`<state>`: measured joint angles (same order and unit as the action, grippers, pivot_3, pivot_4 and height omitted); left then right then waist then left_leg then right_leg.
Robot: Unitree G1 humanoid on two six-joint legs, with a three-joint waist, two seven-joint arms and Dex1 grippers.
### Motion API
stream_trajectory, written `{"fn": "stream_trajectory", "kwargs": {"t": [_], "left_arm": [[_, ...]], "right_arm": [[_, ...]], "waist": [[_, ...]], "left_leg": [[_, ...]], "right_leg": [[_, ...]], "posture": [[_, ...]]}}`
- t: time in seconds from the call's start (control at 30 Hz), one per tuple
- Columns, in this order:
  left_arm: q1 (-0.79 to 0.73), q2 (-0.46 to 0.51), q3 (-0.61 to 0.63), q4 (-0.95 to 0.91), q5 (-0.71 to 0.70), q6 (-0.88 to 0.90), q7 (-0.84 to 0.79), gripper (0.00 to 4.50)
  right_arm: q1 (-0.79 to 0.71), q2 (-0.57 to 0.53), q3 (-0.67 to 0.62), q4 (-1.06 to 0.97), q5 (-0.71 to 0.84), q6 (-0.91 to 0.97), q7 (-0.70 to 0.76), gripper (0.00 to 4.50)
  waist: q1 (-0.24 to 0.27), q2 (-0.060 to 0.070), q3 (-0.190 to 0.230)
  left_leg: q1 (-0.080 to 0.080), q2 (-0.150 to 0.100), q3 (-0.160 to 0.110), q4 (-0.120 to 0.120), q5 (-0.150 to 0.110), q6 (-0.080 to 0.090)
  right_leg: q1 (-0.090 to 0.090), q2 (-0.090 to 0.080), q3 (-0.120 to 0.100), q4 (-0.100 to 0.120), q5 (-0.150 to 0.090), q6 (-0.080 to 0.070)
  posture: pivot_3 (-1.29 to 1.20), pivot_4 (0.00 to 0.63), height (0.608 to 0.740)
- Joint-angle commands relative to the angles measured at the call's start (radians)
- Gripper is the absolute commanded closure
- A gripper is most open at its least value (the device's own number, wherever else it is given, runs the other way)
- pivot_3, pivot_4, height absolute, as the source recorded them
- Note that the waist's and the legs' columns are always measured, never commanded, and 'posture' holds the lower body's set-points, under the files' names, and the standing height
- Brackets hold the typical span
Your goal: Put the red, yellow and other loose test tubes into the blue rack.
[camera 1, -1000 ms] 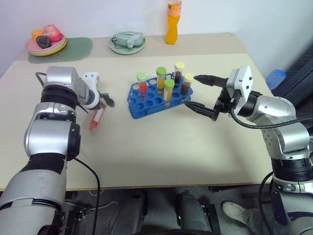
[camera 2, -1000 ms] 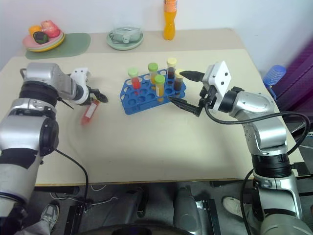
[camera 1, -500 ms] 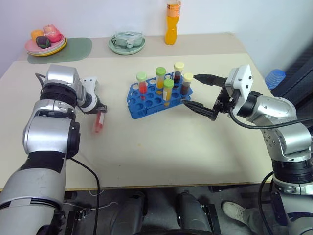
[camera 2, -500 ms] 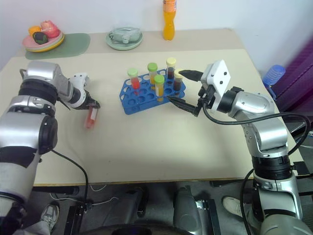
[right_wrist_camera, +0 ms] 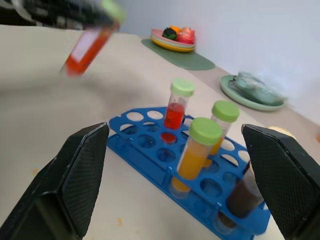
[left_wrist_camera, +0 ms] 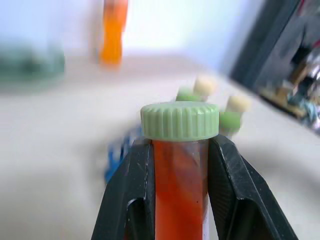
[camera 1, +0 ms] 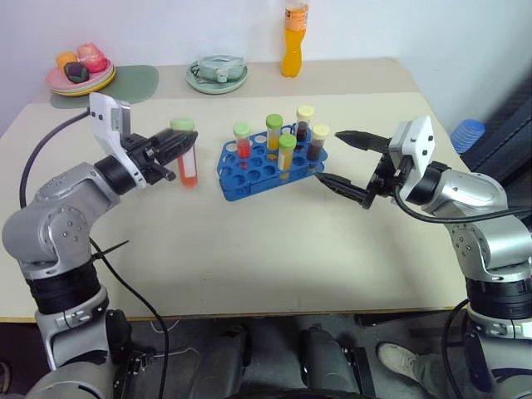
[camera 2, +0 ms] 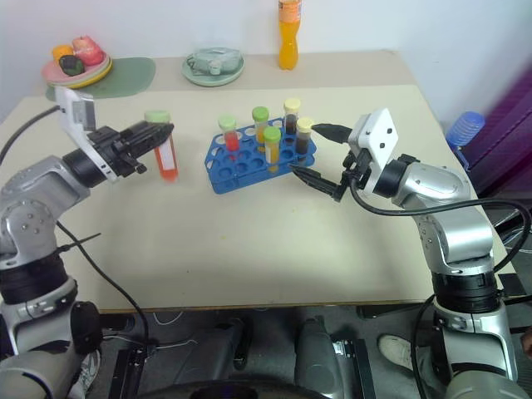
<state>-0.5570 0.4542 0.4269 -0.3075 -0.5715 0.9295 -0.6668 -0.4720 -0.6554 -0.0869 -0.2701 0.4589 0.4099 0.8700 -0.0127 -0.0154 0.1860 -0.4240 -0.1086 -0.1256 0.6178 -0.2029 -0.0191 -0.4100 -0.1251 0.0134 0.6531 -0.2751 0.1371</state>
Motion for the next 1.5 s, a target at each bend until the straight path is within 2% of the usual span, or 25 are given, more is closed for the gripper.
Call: {"fn": "stream_trajectory", "kwargs": {"t": [0.03,0.13,0.2,0.33,0.53,0.63,1.07,1.5], "left_arm": [[0.029,-0.039,-0.074,-0.044,0.065,-0.246,0.011,3.72],[0.028,-0.072,-0.129,-0.001,0.121,-0.388,0.033,3.72],[0.024,-0.09,-0.211,0.061,0.242,-0.562,0.068,3.72],[-0.015,-0.151,-0.327,0.189,0.33,-0.787,0.067,3.72],[-0.079,-0.249,-0.361,0.423,0.348,-1.004,0.083,3.72],[-0.097,-0.267,-0.375,0.523,0.358,-1.097,0.072,3.72],[-0.099,-0.313,-0.4,0.763,0.334,-1.231,-0.032,3.72],[-0.164,-0.344,-0.398,0.922,0.349,-1.308,-0.035,3.72]], "right_arm": [[-0.003,-0.004,-0.032,-0.013,0.015,-0.021,-0.001,0.13],[0.009,-0.006,-0.043,-0.005,0.016,-0.031,0.001,0.13],[0.029,-0.009,-0.055,-0.003,0.013,-0.044,0.0,0.13],[0.063,-0.01,-0.078,-0.018,0.008,-0.059,-0.014,0.13],[0.097,-0.015,-0.106,-0.044,0.013,-0.058,-0.033,0.13],[0.1,-0.019,-0.109,-0.063,0.012,-0.05,-0.044,0.13],[0.171,-0.066,-0.172,-0.225,0.056,0.065,-0.131,0.13],[0.218,-0.095,-0.219,-0.252,0.081,0.082,-0.143,0.13]], "waist": [[0.001,0.0,0.0],[0.002,0.0,0.0],[0.004,0.0,0.0],[0.005,0.0,0.0],[-0.002,0.0,0.0],[-0.003,0.0,-0.001],[0.002,0.0,-0.001],[0.004,0.0,-0.001]], "left_leg": [[0.0,0.0,0.0,0.0,0.0,0.0],[-0.001,0.0,0.001,0.0,0.001,-0.002],[-0.001,0.0,0.001,0.0,0.001,-0.002],[-0.001,0.0,0.002,0.0,0.001,-0.001],[-0.001,0.0,0.002,0.002,0.0,0.0],[-0.001,0.001,0.003,0.003,0.0,0.0],[-0.002,0.0,0.003,0.007,-0.004,0.007],[-0.002,0.0,0.004,0.01,-0.006,0.01]], "right_leg": [[0.0,0.0,0.0,-0.001,0.0,0.0],[0.0,0.0,0.0,-0.002,0.0,0.0],[0.0,0.0,0.0,-0.003,0.0,0.0],[0.001,0.0,0.0,-0.003,0.0,0.0],[0.001,0.0,0.0,-0.003,0.001,0.001],[0.001,0.001,0.0,-0.003,0.001,0.001],[0.002,0.0,0.0,-0.003,0.001,0.002],[0.004,0.0,0.0,-0.003,0.002,0.003]], "posture": [[0.0,0.15,0.74],[0.0,0.15,0.74],[0.0,0.15,0.74],[0.0,0.15,0.74],[0.0,0.15,0.74],[0.0,0.15,0.74],[0.0,0.15,0.74],[0.0,0.15,0.74]]}}
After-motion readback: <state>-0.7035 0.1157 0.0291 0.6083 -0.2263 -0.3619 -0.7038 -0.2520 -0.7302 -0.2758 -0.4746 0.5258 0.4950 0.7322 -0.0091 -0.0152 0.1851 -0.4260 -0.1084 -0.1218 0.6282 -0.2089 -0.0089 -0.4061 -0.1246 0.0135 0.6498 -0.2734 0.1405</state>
